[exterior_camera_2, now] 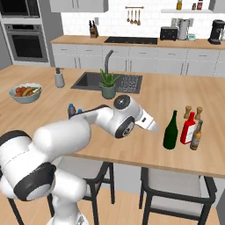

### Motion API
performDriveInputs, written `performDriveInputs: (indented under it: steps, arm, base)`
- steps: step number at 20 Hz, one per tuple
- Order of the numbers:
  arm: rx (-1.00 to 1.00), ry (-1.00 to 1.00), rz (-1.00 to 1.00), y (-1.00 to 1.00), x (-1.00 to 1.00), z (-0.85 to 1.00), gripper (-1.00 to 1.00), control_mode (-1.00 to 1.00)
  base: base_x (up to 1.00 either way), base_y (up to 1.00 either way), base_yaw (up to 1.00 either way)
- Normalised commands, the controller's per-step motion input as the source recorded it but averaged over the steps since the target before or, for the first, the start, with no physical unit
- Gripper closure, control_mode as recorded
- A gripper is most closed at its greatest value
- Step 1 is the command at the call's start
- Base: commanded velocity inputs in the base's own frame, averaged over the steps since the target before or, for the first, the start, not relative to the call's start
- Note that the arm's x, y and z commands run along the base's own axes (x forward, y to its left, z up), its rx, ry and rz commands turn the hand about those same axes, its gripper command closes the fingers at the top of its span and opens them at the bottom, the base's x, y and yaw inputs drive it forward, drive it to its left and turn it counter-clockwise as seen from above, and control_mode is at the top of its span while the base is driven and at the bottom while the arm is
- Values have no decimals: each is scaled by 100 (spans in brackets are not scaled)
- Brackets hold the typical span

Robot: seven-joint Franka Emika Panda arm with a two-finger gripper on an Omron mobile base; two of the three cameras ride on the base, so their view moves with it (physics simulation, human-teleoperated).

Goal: Move the plastic bottles in the middle to the plastics group, and the glass bottles in the middle to the glass group.

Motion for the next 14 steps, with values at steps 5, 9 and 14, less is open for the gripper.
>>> performDriveInputs:
  steps: [5,9,14]
  arm:
    - [10,12,44,50,6,39,-100,-100]
    - [7,43,57,76,21,7,-100,-100]
    - [0,37,51,89,20,1,-100,-100]
  base:
    - [0,0,0]
    - [0,0,0]
    - [0,0,0]
